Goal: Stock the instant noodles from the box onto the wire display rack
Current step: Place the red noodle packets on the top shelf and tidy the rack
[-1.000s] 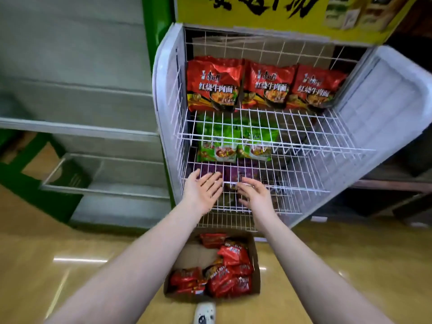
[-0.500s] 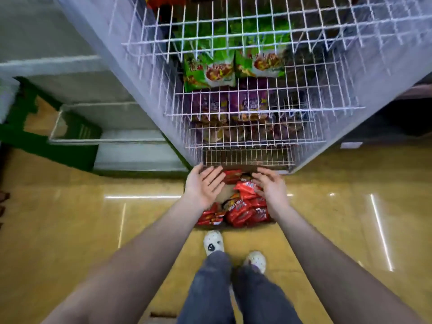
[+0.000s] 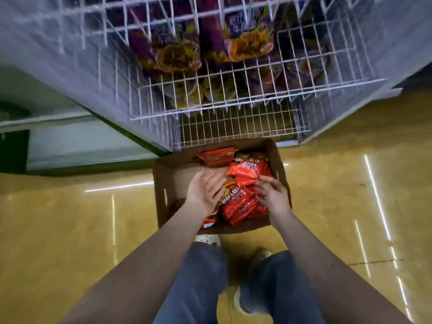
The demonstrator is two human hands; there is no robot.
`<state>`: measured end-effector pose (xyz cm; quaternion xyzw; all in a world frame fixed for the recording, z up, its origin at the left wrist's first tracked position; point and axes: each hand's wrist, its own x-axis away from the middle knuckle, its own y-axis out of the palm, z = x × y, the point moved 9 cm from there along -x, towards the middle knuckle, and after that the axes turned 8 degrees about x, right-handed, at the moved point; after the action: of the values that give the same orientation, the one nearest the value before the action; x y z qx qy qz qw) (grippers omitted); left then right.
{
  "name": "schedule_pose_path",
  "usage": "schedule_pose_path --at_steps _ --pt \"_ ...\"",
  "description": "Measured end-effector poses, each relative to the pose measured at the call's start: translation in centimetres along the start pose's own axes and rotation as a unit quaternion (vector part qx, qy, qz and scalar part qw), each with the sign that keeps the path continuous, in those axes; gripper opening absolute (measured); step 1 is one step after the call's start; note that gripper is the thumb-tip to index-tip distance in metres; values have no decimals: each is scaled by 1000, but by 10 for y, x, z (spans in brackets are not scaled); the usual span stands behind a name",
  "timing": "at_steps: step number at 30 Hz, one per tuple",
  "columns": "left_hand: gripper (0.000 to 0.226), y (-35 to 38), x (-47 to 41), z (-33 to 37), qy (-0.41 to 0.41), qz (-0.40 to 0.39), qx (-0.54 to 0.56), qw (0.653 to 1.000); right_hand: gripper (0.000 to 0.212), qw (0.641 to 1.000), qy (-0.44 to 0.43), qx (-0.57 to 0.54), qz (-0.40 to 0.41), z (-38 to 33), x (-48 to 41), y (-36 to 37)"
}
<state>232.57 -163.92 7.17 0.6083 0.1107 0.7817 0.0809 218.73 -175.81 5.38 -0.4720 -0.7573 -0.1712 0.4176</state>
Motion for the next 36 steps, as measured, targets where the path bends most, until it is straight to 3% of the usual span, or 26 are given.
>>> schedule_pose_path --at_steps 3,6,13,16,20,24,27,33,36 --pt "47 -21 -81 -24 -12 11 8 1000 31 1000 28 -7 9 50 -64 8" --pt "42 -34 -156 -45 -8 20 9 1000 23 1000 11 10 25 83 -126 15" --pt "38 -36 -281 -74 10 37 -22 999 14 979 -35 71 185 125 -236 1" --pt "30 -45 -309 -74 22 69 -40 997 35 961 -50 109 250 120 -247 -5" --pt "49 -42 -336 -73 15 50 -38 998 49 956 -37 154 246 123 -259 -3" --pt "39 -36 -348 -70 20 44 -63 997 51 958 -45 185 212 117 -265 3" --pt "32 -32 -346 -66 31 36 -110 993 45 970 -41 132 200 115 -266 5" --pt "59 -14 -330 -55 55 -21 -262 963 54 985 11 -46 165 125 -267 10" --pt "64 -9 -323 -57 58 -30 -362 930 46 980 19 -107 168 127 -265 9"
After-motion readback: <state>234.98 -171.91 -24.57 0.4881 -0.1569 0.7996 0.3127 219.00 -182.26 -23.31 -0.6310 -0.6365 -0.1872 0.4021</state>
